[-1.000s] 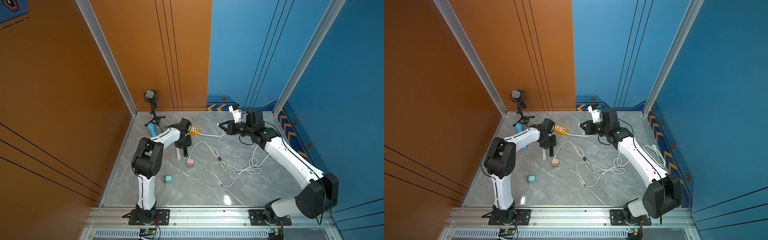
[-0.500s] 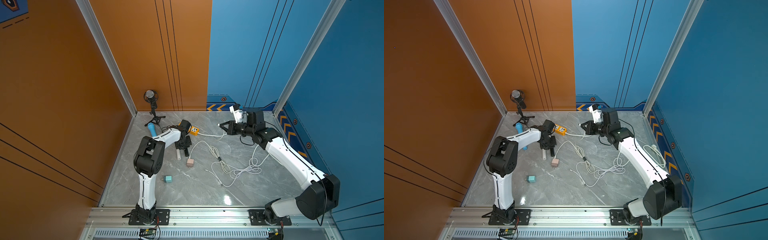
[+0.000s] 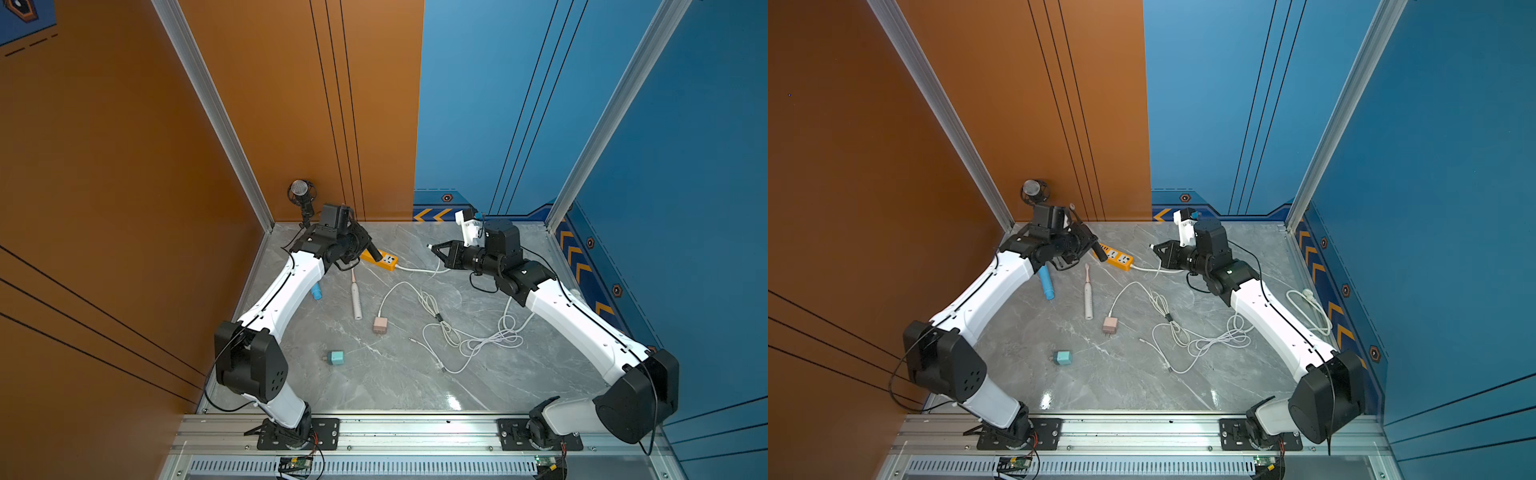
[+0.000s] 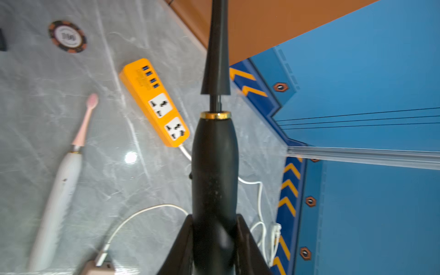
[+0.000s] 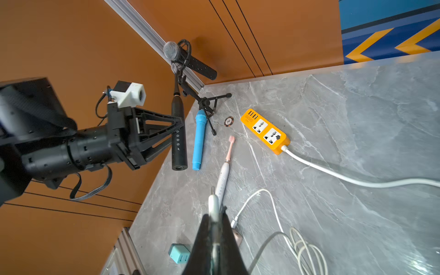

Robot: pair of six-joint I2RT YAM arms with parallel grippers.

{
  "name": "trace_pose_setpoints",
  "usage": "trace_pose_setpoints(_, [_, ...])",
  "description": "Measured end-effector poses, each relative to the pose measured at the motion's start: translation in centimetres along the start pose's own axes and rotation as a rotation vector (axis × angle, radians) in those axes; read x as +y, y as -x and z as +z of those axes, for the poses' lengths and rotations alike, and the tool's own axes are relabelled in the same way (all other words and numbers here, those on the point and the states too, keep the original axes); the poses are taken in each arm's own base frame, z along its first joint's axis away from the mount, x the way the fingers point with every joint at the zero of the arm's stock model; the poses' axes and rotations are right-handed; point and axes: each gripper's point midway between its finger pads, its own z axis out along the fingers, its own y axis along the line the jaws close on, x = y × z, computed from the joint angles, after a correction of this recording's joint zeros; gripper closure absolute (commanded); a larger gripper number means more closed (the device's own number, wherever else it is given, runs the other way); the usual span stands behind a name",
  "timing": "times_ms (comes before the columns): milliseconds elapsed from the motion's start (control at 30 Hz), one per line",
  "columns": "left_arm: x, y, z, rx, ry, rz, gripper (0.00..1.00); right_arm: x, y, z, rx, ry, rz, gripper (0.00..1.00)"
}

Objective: Charge the electric toothbrush
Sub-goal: Insert the charging cable into the electric toothbrush.

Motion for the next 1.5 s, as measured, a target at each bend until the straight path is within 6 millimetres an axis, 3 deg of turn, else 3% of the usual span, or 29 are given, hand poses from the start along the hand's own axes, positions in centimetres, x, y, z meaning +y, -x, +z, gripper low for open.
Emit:
trace_pose_setpoints(67, [-3.1,0.7,-0.9,-0.035,-0.161,-0.049,1.00,0.8,0.0,0.6,-0.028,0.046,0.056,1.00])
trace_pose_setpoints(133, [-4.9,1.1,-0.9,-0.045,-0.264,-0.092,1.00,1.9,-0.3,1.4,-0.040,0.092,0.106,1.00])
trace_pose_setpoints(300, [-6.7,1.4,0.2,-0.026,-0.371,-0.173,1.00,3.9,0.1,2.3,-0.070,0.173,0.165,1.00])
trace_pose_setpoints(500, [-9.0,0.8,-0.4,0.002,-0.458,-0.220,1.00,5.4,0.7,2.5,-0.093,0.227,0.180,1.00])
trace_pose_setpoints(933, [-10.3,-0.1,-0.8,0.039,-0.505,-0.251,1.00,7.1,3.7,2.5,-0.147,0.271,0.182,1.00])
trace_pose_setpoints(1500, [-10.7,-0.3,-1.2,0.046,-0.527,-0.265,1.00,6.7,3.9,2.6,-0.148,0.265,0.203,1.00])
